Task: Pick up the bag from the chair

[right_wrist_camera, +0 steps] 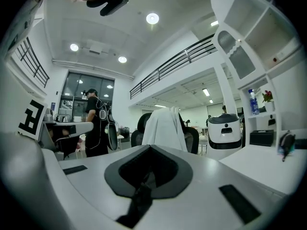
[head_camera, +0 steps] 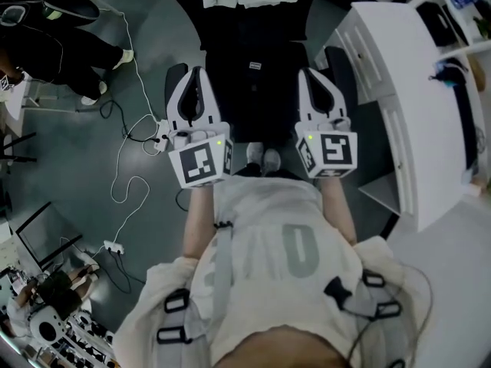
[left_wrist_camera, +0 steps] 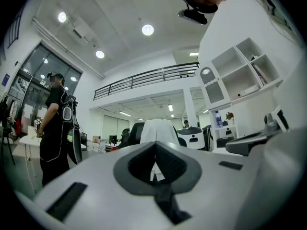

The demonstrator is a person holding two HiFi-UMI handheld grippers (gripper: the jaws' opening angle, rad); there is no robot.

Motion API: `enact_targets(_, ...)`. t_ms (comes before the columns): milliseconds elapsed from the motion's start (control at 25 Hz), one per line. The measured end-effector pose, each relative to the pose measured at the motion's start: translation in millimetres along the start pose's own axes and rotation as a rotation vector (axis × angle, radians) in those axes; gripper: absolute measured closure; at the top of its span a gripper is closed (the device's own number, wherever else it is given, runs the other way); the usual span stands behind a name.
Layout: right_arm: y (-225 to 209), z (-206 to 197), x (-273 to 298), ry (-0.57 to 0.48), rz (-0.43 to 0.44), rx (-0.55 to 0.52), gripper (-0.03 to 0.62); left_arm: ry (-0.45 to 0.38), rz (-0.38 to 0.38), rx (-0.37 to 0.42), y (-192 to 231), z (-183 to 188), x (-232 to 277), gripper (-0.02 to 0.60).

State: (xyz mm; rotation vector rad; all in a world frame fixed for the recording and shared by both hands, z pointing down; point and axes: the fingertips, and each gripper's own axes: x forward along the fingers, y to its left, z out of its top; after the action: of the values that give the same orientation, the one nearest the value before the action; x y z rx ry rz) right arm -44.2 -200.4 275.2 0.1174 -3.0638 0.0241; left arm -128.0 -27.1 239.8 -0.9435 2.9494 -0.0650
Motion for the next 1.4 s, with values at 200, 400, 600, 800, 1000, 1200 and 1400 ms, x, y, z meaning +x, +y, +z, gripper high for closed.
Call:
enact_targets(200,-1,3,4,-0.015,-0.01,0.004,0.588,-0.003,0.014,0.005,4,5,6,0.575)
enact_targets(400,-8,8,9,-0.028,-0.025,0.043,0.588,-0.036,0.002,0.002,6,12,9,0.574)
enact_targets(600,-4,5,15,-0.027,0.009,0.09,0.501,-0.035,-0.032,0.001,8,8,12,0.57)
enact_targets(800,-5,0,22,0.001,-0.003,0.137,0.341,-0.058,-0.09,-0.037,6,9,16,0.359)
enact_targets(1000,-7,0,21,0.015,-0.001,0.154,0.339,-0.044,-0.088,-0.024,5,9,16,0.35)
enact_targets(1200,-8,-3,21,0.024,-0.003,0.149,0.339,-0.041,-0.085,-0.02,5,7,18,0.35)
enact_targets(1400,-14,-9,29,0.044,0.003,0.149,0.339,-0.022,-0.089,-0.019,2,-2,25,0.35)
